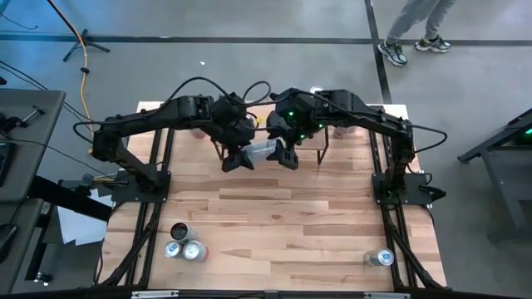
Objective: Place canned beverage on shelf
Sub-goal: Put the bottom right white-pink soda can on the shelf
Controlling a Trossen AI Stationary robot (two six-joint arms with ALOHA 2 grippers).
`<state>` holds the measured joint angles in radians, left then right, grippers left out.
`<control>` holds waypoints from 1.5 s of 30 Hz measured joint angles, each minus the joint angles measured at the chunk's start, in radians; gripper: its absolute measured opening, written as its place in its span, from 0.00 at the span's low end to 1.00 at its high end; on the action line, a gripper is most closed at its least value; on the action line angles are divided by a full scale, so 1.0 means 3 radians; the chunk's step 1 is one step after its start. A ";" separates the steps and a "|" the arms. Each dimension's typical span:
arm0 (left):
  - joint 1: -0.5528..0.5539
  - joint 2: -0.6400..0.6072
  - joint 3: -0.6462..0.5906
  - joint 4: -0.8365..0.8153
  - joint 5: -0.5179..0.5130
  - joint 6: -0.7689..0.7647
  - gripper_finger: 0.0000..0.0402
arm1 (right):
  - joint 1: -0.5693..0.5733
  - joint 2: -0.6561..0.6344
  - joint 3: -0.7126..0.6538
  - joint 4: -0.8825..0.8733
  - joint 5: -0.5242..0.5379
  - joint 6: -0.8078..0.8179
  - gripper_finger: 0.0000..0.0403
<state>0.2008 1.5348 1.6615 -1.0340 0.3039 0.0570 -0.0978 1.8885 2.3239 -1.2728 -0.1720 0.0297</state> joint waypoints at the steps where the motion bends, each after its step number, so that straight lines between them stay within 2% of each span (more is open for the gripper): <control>1: -0.0001 0.0005 0.0000 0.0007 -0.0021 0.0001 0.45 | 0.0000 -0.0004 0.0001 -0.0007 0.0001 0.0010 0.83; 4: -0.0001 -0.0004 0.0004 -0.0072 -0.0183 0.0003 0.45 | -0.0003 -0.0006 0.0000 0.0043 0.0016 0.0067 0.88; 9: 0.0006 -0.0037 0.0004 -0.0366 -0.0462 0.0085 0.45 | -0.0035 -0.0127 0.0000 0.0008 0.0111 0.0077 0.89; 14: 0.0009 -0.0172 0.0004 -0.0466 -0.0617 0.0062 0.45 | -0.0086 -0.0346 -0.0003 -0.0145 0.0397 0.0174 0.89; 22: 0.0011 -0.0499 -0.0004 -0.0231 -0.0809 -0.0112 0.45 | -0.0045 -0.0598 -0.0004 -0.0730 0.0878 0.0415 0.89; 24: 0.0013 -0.0625 -0.0107 -0.0006 -0.0823 -0.0157 0.45 | -0.0004 -0.0607 -0.0004 -0.0865 0.0977 0.0455 0.89; 27: 0.0011 -0.0896 -0.0482 0.0265 -0.0832 -0.0307 0.45 | 0.0092 -0.0614 -0.0057 -0.0997 0.1090 0.0528 0.89; 30: 0.0011 -0.1229 -0.0994 0.0641 -0.0863 -0.0556 0.45 | 0.0194 -0.0741 -0.0412 -0.0906 0.1099 0.0603 0.89; 34: -0.0011 -0.1688 -0.1729 0.1315 -0.0899 -0.0986 0.45 | 0.0304 -0.1163 -0.1393 -0.0461 0.1250 0.0842 0.89; 37: -0.0051 -0.1956 -0.2183 0.1962 -0.0931 -0.1249 0.45 | 0.0352 -0.1591 -0.2310 0.0252 0.1188 0.1196 0.89; 41: -0.0075 -0.2110 -0.2622 0.3018 -0.0966 -0.1397 0.45 | 0.0410 -0.2123 -0.3357 0.1688 0.0940 0.1680 0.89; 45: -0.0085 -0.1988 -0.2827 0.3917 -0.0969 -0.1269 0.45 | 0.0441 -0.2332 -0.4059 0.3490 0.0930 0.1935 0.89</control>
<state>0.1753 0.9385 0.8134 0.1411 0.0131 -0.3237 0.0346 1.1887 1.1062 -0.2259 0.1071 0.6103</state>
